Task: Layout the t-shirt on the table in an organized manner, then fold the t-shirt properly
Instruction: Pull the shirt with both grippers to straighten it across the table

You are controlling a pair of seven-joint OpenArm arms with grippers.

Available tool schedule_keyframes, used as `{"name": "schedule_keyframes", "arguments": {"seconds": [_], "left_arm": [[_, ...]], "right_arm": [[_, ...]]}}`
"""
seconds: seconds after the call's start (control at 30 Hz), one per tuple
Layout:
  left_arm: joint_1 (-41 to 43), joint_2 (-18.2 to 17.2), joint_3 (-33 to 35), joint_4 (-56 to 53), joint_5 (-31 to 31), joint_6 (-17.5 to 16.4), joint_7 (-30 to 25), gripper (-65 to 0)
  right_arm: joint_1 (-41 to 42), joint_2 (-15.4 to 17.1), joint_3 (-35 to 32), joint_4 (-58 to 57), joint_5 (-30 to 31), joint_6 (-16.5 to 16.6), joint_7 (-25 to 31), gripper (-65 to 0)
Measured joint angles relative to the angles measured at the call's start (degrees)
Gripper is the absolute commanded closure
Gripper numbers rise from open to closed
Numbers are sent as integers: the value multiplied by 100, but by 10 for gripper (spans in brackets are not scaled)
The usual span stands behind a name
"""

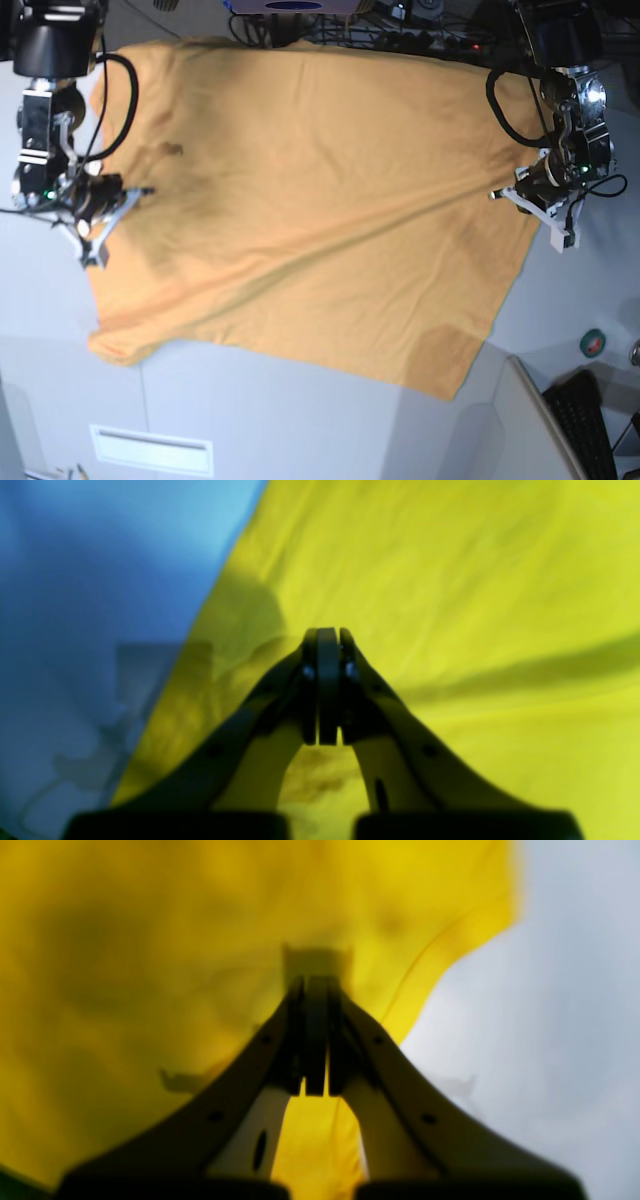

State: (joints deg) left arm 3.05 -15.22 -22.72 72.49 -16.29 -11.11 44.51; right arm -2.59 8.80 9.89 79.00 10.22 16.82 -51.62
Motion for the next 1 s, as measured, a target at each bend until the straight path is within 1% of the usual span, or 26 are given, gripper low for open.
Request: {"name": "schedule_keyframes", "arguments": {"seconds": [0.1,0.17,0.27,0.33,0.37,0.43,0.53,0.6,0.67,0.73,0.77,0.83,0.9,1.0], "left_arm": [[-22,-81,411,-249,44,39,-11,0],[-59,-107,695,-323,31,37,-133,0],[-315,-131,990,-520,26,39,-120,0],[-535,-127,1093,-796,-9,48,-173,0],[-608,-129,1115,-914,-46,186,-188,0],[-811,-149,1276,-1128,-70,264,-219,0],[-1167,-136,1513,-1419,-20,343,-256,0],[-1386,-114,1565,-1615,-26,339,-225,0],[-1644,-37,1554,-1840,-20,337,-199,0],[-1928,61,1556,-2120,17,348,-203,0],[-2046,103,1565,-2267,17,343,-302,0],[-2267,197,1626,-2581,-7,341,-518,0],[-2520,227,1672,-2920,-24,339,-658,0],[-2826,317,1676,-3379,-2,343,-953,0]], "right_arm": [[-363,-33,-264,13,24,55,15,0],[-363,-26,-385,-79,11,39,337,0],[-173,2,-400,-518,173,59,857,0],[149,39,-387,-964,280,92,1075,0],[319,68,-389,-1211,302,118,1189,0],[745,199,-435,-1799,396,205,1379,0],[1473,317,-409,-2900,407,225,2024,0],[2011,389,-426,-3716,378,225,2376,0],[2496,459,-428,-4524,367,271,2769,0],[2837,457,-428,-5097,273,251,3222,0],[2962,468,-428,-5281,238,225,3366,0],[3204,531,-450,-5598,146,195,3504,0],[3362,601,-455,-5729,-4,2,3545,0],[3497,717,-455,-5781,-2,-11,3615,0]]}}
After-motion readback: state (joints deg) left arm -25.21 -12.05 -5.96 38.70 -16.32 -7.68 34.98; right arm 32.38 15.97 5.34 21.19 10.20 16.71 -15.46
